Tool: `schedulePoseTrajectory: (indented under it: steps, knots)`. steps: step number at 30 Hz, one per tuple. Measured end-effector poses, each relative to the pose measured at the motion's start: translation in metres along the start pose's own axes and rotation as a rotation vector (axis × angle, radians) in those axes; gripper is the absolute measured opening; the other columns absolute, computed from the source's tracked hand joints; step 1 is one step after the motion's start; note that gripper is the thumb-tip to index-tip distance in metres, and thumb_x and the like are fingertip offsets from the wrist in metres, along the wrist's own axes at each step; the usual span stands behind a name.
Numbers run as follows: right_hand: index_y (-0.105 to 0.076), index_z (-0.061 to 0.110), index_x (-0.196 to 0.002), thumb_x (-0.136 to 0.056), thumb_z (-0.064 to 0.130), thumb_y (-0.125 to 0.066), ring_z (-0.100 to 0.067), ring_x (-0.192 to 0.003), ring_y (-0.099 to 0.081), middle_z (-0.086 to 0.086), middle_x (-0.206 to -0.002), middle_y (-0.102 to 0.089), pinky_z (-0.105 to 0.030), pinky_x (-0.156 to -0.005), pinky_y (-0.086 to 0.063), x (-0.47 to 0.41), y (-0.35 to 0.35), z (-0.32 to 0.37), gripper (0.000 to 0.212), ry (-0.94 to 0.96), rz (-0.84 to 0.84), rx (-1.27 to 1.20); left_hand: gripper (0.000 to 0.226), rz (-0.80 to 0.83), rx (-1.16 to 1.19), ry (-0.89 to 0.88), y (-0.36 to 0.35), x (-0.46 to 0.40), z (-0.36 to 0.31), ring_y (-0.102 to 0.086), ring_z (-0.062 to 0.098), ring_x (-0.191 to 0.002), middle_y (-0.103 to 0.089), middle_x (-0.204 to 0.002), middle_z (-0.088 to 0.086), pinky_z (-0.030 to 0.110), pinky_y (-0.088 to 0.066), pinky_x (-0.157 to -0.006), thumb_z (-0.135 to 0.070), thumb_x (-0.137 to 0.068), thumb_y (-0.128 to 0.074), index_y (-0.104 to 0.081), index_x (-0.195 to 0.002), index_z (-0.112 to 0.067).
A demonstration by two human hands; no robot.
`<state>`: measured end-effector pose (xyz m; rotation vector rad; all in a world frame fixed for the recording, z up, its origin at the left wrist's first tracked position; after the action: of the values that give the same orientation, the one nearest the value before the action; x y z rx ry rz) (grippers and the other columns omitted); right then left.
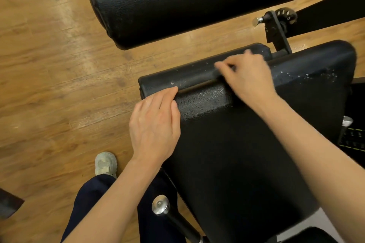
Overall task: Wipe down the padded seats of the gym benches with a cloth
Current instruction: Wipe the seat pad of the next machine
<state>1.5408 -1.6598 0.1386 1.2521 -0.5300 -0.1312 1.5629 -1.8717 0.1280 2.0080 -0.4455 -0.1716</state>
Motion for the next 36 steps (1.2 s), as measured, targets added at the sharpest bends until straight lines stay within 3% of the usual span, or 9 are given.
schedulePoseTrajectory:
  steps: [3, 6, 9, 14, 17, 20, 25, 31, 36]
  knots:
    - [-0.071, 0.009, -0.091, -0.099, 0.024, -0.055, -0.027, -0.094, -0.064, -0.007, -0.090, -0.068, -0.042, -0.118, -0.028, 0.036, 0.002, 0.005, 0.024, -0.074, -0.335, -0.171, 0.044, 0.011, 0.002, -0.001, -0.002, 0.000, 0.001, -0.060, 0.013, -0.116, -0.067, -0.126, -0.004, 0.030, -0.038, -0.098, -0.028, -0.105, -0.029, -0.062, -0.133, -0.018]
    - [-0.070, 0.004, -0.109, -0.097, 0.006, -0.058, -0.023, -0.120, -0.058, -0.009, -0.115, -0.067, -0.044, -0.119, -0.027, 0.105, -0.021, 0.050, 0.017, 0.179, -0.414, -0.376, 0.044, 0.023, -0.009, -0.008, -0.002, 0.000, 0.000, -0.060, 0.014, -0.116, -0.067, -0.126, -0.003, 0.030, -0.038, -0.097, -0.028, -0.105, -0.029, -0.061, -0.132, -0.018]
    - [-0.065, 0.000, -0.121, -0.096, 0.000, -0.055, -0.027, -0.133, -0.048, -0.012, -0.127, -0.063, -0.048, -0.120, -0.021, 0.105, -0.016, 0.026, 0.027, 0.342, -0.413, -0.280, 0.046, 0.038, -0.018, -0.009, -0.001, 0.001, 0.000, -0.060, 0.014, -0.117, -0.067, -0.128, -0.003, 0.031, -0.039, -0.097, -0.029, -0.105, -0.027, -0.061, -0.134, -0.017]
    - [-0.061, -0.002, -0.125, -0.098, 0.001, -0.051, -0.030, -0.137, -0.044, -0.014, -0.133, -0.060, -0.052, -0.118, -0.026, 0.097, -0.006, -0.011, 0.030, -0.139, -0.694, -0.457, 0.047, 0.080, 0.026, 0.003, -0.001, 0.001, -0.002, -0.057, 0.016, -0.120, -0.065, -0.130, -0.002, 0.033, -0.038, -0.100, -0.029, -0.105, -0.027, -0.058, -0.136, -0.016]
    - [-0.055, -0.003, -0.130, -0.099, 0.002, -0.050, -0.034, -0.140, -0.038, -0.017, -0.138, -0.055, -0.050, -0.118, -0.026, 0.145, -0.035, 0.043, 0.032, 0.045, -0.622, -0.514, 0.046, 0.120, 0.042, -0.011, 0.000, 0.000, -0.006, -0.053, 0.016, -0.126, -0.061, -0.136, 0.001, 0.034, -0.036, -0.105, -0.030, -0.105, -0.028, -0.055, -0.140, -0.015]
    - [-0.061, -0.004, -0.125, -0.099, 0.001, -0.049, -0.034, -0.138, -0.041, -0.017, -0.134, -0.058, -0.047, -0.119, -0.025, 0.122, -0.025, 0.013, 0.029, 0.174, -0.577, -0.436, 0.045, 0.130, 0.029, -0.112, 0.000, -0.005, -0.028, -0.049, 0.018, -0.133, -0.057, -0.142, 0.004, 0.037, -0.034, -0.112, -0.029, -0.105, -0.032, -0.053, -0.142, -0.012]
    - [-0.058, -0.001, -0.131, -0.098, 0.001, -0.052, -0.028, -0.142, -0.037, -0.011, -0.140, -0.055, -0.047, -0.119, -0.027, 0.108, -0.015, -0.027, 0.033, -0.276, -0.788, -0.630, 0.046, 0.166, 0.014, -0.200, -0.022, -0.014, -0.059, -0.048, 0.019, -0.136, -0.054, -0.146, 0.006, 0.036, -0.034, -0.113, -0.028, -0.105, -0.034, -0.047, -0.146, -0.011]
    - [-0.058, -0.005, -0.126, -0.097, 0.001, -0.052, -0.039, -0.138, -0.040, -0.020, -0.137, -0.054, -0.053, -0.118, -0.026, 0.134, -0.029, -0.017, 0.030, 0.092, -0.651, -0.506, 0.048, 0.134, -0.077, -0.248, -0.024, -0.012, -0.061, -0.051, 0.019, -0.133, -0.053, -0.147, 0.006, 0.036, -0.038, -0.109, -0.029, -0.106, -0.030, -0.044, -0.148, -0.012]
    - [-0.055, -0.002, -0.132, -0.098, 0.002, -0.053, -0.031, -0.144, -0.031, -0.015, -0.144, -0.050, -0.046, -0.121, -0.022, 0.128, -0.021, -0.046, 0.035, -0.367, -0.862, -0.673, 0.050, 0.140, -0.090, -0.238, -0.028, -0.013, -0.061, -0.051, 0.021, -0.132, -0.054, -0.145, 0.007, 0.037, -0.039, -0.108, -0.029, -0.105, -0.028, -0.044, -0.148, -0.011]
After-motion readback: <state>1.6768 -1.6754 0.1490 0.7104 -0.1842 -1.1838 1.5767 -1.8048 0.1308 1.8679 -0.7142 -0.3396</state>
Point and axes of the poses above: each hand's wrist, its own x-axis away from the middle knuckle, its own y-axis out of the back of the hand, z = x × y, the point moved 9 cm from there along -x, towards the middle knuckle
